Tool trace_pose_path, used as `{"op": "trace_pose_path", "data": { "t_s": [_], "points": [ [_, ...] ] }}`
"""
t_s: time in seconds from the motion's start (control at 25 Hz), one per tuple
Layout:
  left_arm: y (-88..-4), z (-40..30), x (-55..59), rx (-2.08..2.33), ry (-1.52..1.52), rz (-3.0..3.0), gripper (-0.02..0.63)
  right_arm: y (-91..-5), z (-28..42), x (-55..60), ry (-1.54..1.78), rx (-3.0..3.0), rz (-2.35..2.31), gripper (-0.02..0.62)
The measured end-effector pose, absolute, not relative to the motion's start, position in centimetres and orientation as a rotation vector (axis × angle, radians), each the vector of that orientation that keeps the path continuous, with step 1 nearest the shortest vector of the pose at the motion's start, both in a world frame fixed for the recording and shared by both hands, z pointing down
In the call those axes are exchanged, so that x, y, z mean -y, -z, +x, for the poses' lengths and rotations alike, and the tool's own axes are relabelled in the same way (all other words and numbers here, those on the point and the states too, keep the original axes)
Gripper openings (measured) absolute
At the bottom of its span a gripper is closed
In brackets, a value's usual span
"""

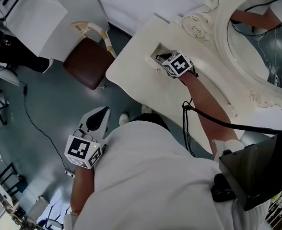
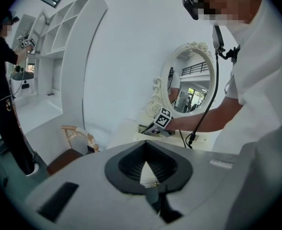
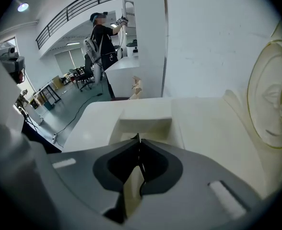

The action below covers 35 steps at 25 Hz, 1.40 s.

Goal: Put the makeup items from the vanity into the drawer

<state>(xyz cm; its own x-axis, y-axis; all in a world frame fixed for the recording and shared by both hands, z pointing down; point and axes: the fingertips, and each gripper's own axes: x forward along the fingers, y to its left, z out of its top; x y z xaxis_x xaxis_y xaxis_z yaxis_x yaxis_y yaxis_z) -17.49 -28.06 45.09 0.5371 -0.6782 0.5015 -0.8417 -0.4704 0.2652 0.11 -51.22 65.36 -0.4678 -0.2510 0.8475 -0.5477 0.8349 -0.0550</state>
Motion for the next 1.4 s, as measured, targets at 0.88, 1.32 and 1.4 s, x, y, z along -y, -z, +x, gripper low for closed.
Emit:
{"op": "trace_pose_path", "data": {
  "t_s": [0.88, 1.32, 1.4],
  "points": [
    [-45.1, -18.7, 26.9, 1.180, -0.443, 2.332, 0.003, -64.9, 0.3, 50.4, -0.380, 1.969, 0.599, 0.084],
    [-44.2, -19.1, 25.3, 1.023, -0.437, 2.454, 0.003, -58.2, 1.4, 45.9, -0.346, 2.102, 0.860, 0.023],
    [-44.0, -19.4, 24.7, 0.990, -0.440, 2.476, 0.003, -57.4, 1.2, 43.7, -0.352, 2.118, 0.893, 0.003]
  ]
}}
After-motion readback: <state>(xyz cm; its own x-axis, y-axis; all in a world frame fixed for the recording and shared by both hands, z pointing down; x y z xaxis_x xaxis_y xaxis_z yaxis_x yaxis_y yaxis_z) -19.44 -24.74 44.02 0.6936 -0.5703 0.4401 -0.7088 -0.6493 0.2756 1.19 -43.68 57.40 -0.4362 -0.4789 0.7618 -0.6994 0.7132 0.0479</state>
